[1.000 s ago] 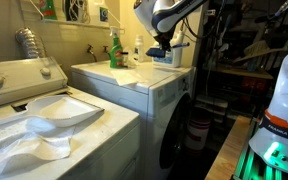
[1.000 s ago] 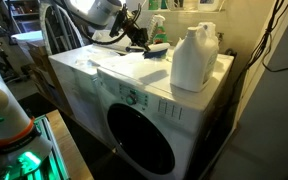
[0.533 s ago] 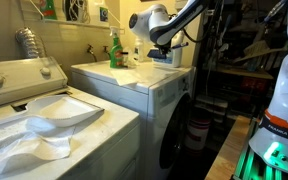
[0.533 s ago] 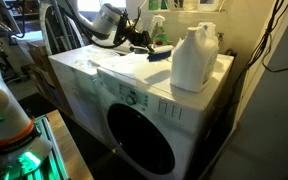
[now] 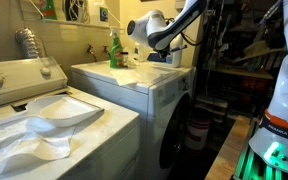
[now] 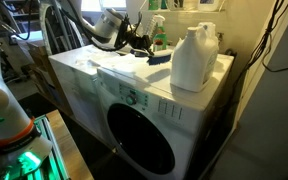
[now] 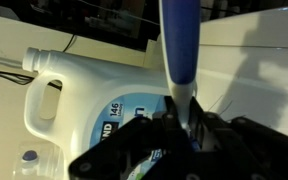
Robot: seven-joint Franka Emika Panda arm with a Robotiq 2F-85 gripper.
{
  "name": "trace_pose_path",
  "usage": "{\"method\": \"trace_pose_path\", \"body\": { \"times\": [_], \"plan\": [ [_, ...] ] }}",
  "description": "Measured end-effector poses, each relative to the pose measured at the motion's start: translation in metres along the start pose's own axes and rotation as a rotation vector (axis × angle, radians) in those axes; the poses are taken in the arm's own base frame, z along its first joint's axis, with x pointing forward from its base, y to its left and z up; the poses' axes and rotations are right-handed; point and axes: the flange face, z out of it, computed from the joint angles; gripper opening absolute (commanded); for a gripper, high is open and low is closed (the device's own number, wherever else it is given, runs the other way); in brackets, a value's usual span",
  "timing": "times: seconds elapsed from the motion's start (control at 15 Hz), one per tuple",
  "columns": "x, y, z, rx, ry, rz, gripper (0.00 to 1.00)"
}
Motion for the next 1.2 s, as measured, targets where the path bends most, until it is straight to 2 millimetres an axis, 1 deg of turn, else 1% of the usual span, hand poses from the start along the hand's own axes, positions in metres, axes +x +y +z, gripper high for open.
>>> {"method": "trace_pose_path", "body": {
  "times": [0.2,0.33,0.73,0.93,1.13,1.2],
  "plan": [
    [0.014,-0.026,0.006,-0.052,-0.004,-0.049,0.04],
    [0.021,-0.036,0.008,-0.105,0.003,-0.069,0.04],
    [0.038,-0.058,0.008,-0.247,0.046,-0.12,0.04],
    [0.04,-0.065,0.01,-0.295,0.033,-0.13,0.04],
    [0.039,-0.069,0.012,-0.307,0.02,-0.13,0.04],
    [0.04,-0.07,0.012,-0.307,0.02,-0.129,0.06]
  ]
}}
